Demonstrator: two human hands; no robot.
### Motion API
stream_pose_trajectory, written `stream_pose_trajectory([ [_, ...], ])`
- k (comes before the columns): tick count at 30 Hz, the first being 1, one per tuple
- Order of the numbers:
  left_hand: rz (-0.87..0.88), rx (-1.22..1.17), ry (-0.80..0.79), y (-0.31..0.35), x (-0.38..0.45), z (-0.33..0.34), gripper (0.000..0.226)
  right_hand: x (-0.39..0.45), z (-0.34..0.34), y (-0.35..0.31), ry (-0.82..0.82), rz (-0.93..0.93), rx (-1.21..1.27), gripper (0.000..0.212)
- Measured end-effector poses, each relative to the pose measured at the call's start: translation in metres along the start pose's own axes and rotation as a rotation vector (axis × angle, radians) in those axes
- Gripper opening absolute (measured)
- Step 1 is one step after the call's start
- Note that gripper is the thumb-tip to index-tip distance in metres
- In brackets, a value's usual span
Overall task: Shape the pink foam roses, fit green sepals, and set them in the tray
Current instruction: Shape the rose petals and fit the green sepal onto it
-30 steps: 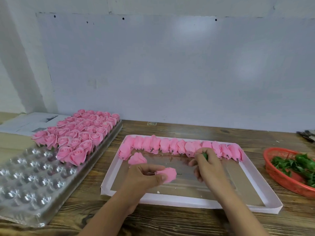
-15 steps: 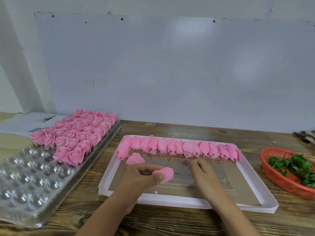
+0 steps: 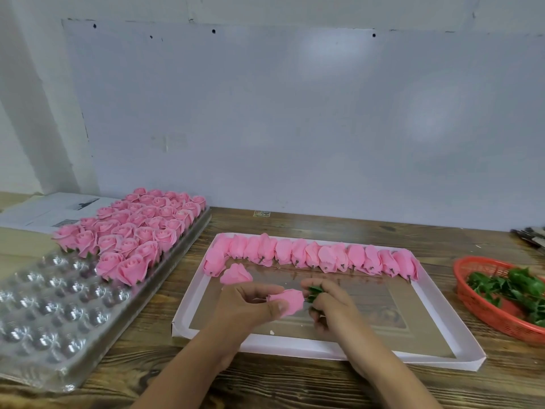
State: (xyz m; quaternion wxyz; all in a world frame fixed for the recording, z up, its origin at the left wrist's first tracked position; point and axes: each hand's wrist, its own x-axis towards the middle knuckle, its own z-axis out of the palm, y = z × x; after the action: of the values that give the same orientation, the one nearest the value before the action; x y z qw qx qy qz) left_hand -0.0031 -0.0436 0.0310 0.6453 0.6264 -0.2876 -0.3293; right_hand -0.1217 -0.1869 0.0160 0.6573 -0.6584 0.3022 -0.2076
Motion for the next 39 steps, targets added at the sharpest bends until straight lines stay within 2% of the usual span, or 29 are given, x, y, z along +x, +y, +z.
stream_pose_trajectory([
  [5, 0.007, -0.020, -0.014, 0.001, 0.000, 0.000, 0.022, -0.010, 0.005, -0.002, -0.094, -0.016, -0.027, 0.035],
  [8, 0.003, -0.036, -0.025, 0.001, 0.000, -0.001, 0.025, -0.014, 0.006, -0.006, -0.116, -0.026, 0.026, 0.040],
  [12, 0.005, -0.099, -0.024, 0.000, 0.001, -0.002, 0.028, -0.020, 0.008, -0.012, -0.087, -0.154, 0.000, 0.040],
  [16, 0.016, -0.157, -0.073, 0.000, 0.002, -0.004, 0.029, -0.023, 0.009, -0.013, -0.064, -0.252, 0.036, 0.030],
  [21, 0.009, -0.237, -0.085, -0.001, 0.004, -0.005, 0.040, -0.022, 0.009, -0.011, -0.047, -0.281, 0.097, 0.030],
  [29, -0.001, -0.329, -0.102, -0.002, 0.006, -0.007, 0.031, -0.019, 0.009, -0.006, -0.016, -0.292, 0.183, 0.027],
  [39, -0.005, -0.315, -0.104, -0.003, 0.006, -0.008, 0.029, -0.016, 0.008, 0.000, -0.035, -0.274, 0.123, 0.029],
])
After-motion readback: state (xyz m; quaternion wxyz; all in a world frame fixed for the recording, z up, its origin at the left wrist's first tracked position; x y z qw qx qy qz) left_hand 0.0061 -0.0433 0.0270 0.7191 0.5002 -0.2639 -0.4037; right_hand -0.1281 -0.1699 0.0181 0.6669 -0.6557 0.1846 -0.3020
